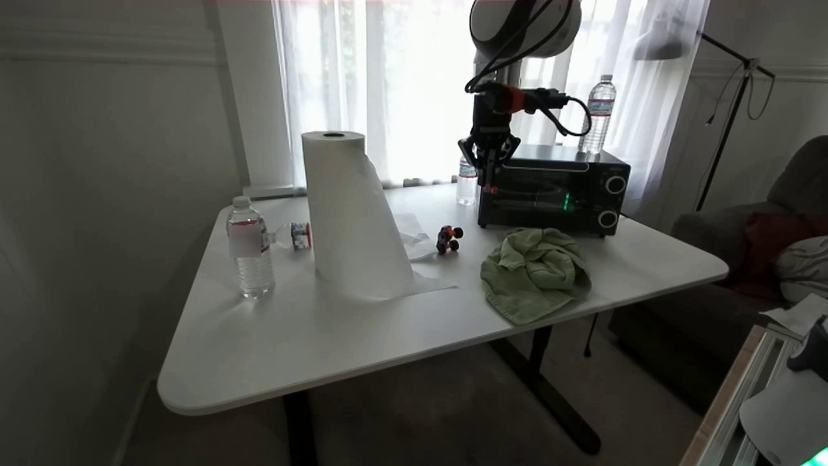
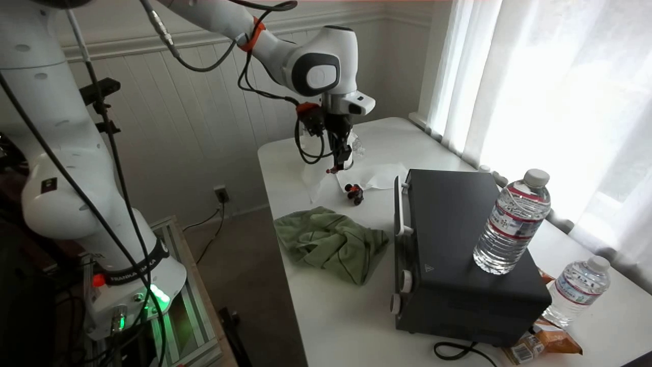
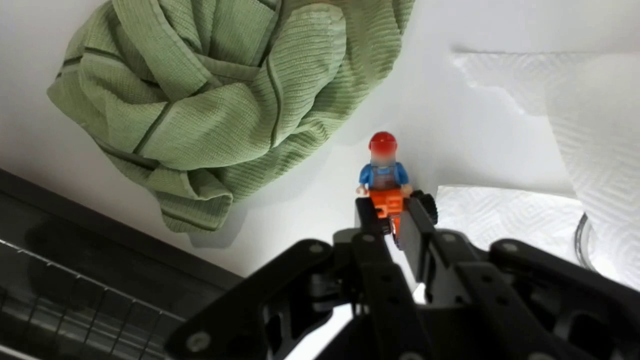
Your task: Put the orange dice on top of the paper towel
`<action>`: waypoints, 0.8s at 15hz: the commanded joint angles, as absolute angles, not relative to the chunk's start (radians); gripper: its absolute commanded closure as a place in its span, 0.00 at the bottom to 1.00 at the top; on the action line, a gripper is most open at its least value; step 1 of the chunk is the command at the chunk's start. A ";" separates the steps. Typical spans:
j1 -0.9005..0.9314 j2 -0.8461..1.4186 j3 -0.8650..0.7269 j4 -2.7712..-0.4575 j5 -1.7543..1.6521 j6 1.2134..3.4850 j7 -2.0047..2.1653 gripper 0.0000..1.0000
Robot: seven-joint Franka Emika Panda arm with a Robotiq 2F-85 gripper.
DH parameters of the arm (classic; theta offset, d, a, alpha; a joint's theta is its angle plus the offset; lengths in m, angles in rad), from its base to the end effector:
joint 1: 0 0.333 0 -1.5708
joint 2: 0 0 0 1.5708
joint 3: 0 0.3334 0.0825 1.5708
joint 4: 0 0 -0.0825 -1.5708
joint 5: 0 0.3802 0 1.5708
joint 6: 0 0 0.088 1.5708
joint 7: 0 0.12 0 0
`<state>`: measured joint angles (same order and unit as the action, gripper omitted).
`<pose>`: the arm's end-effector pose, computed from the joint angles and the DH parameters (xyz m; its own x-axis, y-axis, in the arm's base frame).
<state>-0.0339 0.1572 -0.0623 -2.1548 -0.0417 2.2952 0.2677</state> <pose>0.5532 -0.0543 0.3323 0.9442 -0.3292 -0.0059 -0.3286 -0.9434 0.0436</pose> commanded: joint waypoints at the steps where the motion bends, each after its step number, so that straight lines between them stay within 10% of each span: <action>1: -0.008 0.202 -0.053 -2.133 -0.069 2.296 0.279 0.96; 12: 0.066 0.406 -0.071 -1.842 -0.087 2.301 0.468 0.96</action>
